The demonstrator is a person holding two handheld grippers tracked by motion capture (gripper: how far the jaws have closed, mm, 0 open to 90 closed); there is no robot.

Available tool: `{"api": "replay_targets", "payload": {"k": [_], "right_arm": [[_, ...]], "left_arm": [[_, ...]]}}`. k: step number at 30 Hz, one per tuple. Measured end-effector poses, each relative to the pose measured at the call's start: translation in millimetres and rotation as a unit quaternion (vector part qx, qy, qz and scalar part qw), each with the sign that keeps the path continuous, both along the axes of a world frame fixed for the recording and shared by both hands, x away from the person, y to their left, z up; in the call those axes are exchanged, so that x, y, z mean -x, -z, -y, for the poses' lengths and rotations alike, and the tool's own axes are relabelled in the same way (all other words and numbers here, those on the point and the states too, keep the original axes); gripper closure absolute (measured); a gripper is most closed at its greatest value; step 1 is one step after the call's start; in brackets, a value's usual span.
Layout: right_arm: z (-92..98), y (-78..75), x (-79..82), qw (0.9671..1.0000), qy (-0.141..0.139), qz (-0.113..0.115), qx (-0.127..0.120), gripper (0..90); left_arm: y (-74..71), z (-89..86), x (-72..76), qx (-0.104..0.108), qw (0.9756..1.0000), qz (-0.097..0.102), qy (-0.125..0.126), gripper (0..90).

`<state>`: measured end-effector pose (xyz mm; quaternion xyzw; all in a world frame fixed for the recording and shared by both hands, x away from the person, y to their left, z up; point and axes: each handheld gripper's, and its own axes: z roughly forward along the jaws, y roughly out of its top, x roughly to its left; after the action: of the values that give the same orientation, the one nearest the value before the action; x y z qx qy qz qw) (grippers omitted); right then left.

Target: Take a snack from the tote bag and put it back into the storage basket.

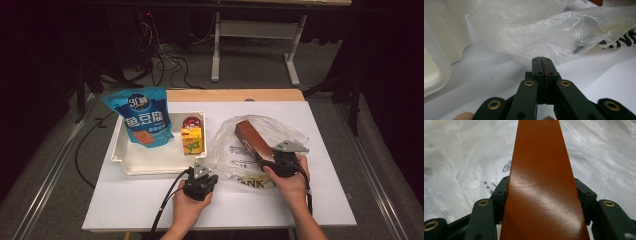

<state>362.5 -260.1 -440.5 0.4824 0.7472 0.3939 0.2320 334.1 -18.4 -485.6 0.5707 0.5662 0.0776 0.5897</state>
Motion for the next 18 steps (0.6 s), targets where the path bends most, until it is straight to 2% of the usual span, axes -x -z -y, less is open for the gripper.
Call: {"api": "replay_targets", "payload": {"k": [4,8,10,12,15,18], "right_arm": [[0.1,-9.8,3.1,0.9997,-0.001,0.015,-0.018,43.8],[0.4,-17.1,8.7,0.9995,-0.013,0.020,-0.020,43.8],[1.7,-19.4,11.1,0.9994,-0.015,0.016,-0.028,43.8],[2.3,-22.4,13.5,0.9990,-0.018,0.010,-0.039,43.8],[0.7,-27.5,18.3,0.9991,-0.026,0.017,-0.030,43.7],[0.8,-29.2,22.3,0.9988,-0.028,0.017,-0.035,43.7]], "left_arm": [[-0.5,0.1,0.6,0.002,1.0000,0.000,0.000,90.0],[-3.8,-1.1,1.5,0.007,1.0000,0.004,-0.001,90.0],[-6.1,-1.5,1.4,0.011,0.9999,0.008,-0.006,90.0],[-8.3,-0.4,3.3,0.005,0.9999,0.014,0.000,90.0],[-10.6,3.2,6.7,0.003,0.9998,0.019,0.010,90.0],[-11.2,3.1,7.0,0.007,0.9998,0.017,0.010,90.0]]}}
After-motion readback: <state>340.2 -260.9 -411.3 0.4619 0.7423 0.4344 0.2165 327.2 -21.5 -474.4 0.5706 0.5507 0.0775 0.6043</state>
